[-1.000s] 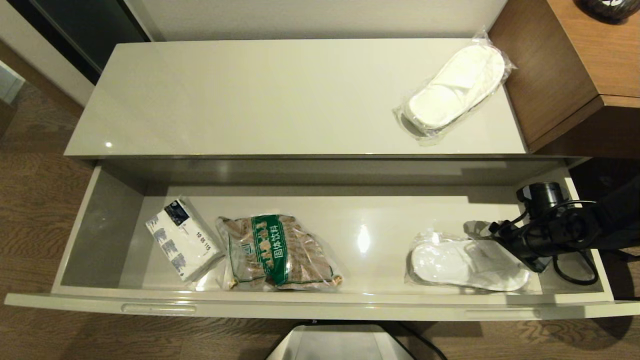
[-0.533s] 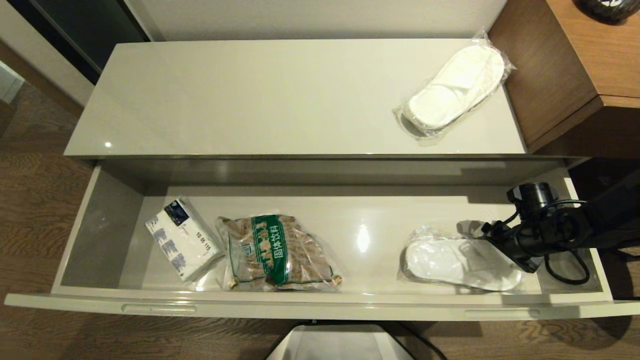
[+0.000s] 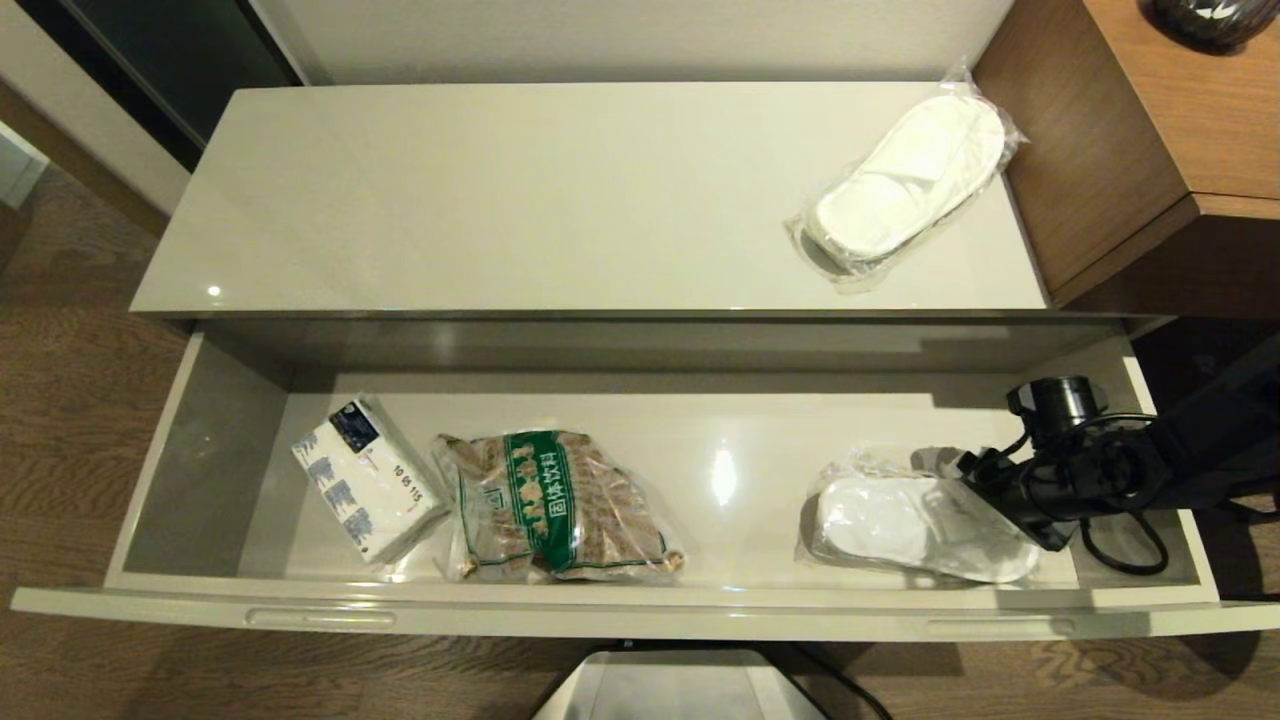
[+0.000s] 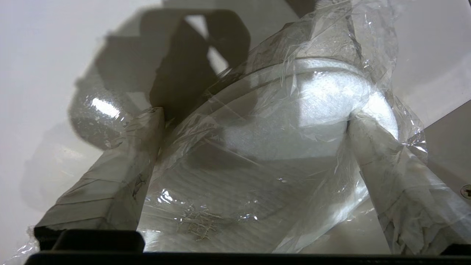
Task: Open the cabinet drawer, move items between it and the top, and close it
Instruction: Take out the disposable slippers from the drawer
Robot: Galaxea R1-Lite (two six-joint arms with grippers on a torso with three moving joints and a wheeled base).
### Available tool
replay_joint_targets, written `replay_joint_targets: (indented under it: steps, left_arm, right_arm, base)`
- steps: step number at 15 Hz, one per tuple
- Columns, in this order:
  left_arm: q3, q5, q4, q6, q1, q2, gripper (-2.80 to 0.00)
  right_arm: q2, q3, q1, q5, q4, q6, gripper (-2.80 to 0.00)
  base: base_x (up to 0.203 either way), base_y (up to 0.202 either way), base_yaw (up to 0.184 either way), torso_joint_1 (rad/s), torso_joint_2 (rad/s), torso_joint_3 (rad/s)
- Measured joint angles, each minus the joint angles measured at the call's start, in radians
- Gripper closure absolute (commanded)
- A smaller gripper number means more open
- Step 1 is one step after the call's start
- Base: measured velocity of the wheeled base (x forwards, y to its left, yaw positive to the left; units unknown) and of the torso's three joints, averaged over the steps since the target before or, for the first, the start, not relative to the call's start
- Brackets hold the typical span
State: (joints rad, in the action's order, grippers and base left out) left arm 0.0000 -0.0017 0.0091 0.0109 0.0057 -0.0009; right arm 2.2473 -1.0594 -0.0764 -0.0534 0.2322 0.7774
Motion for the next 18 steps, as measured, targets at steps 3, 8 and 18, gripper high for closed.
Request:
replay_joint_targets:
  steps: [3, 8, 18]
  left_arm:
    - [0.0, 0.0, 0.0, 0.0, 0.0, 0.0, 0.0]
    - [0.0, 0.0, 0.0, 0.0, 0.0, 0.0, 0.0]
    - [0.0, 0.0, 0.0, 0.0, 0.0, 0.0, 0.0]
  right_arm:
    - [0.012, 0.002, -0.002, 0.001, 0.001, 0.0, -2.8]
    - [0.004, 0.02, -0.005, 0.0, 0.002, -0.002, -2.8]
    - [-0.012, 0.094, 0.074, -0.077, 0.032, 0.0, -2.8]
  base:
    - [0.0, 0.0, 0.0, 0.0, 0.0, 0.0]
    - [0.0, 0.0, 0.0, 0.0, 0.0, 0.0]
    - [0.0, 0.0, 0.0, 0.0, 0.0, 0.0]
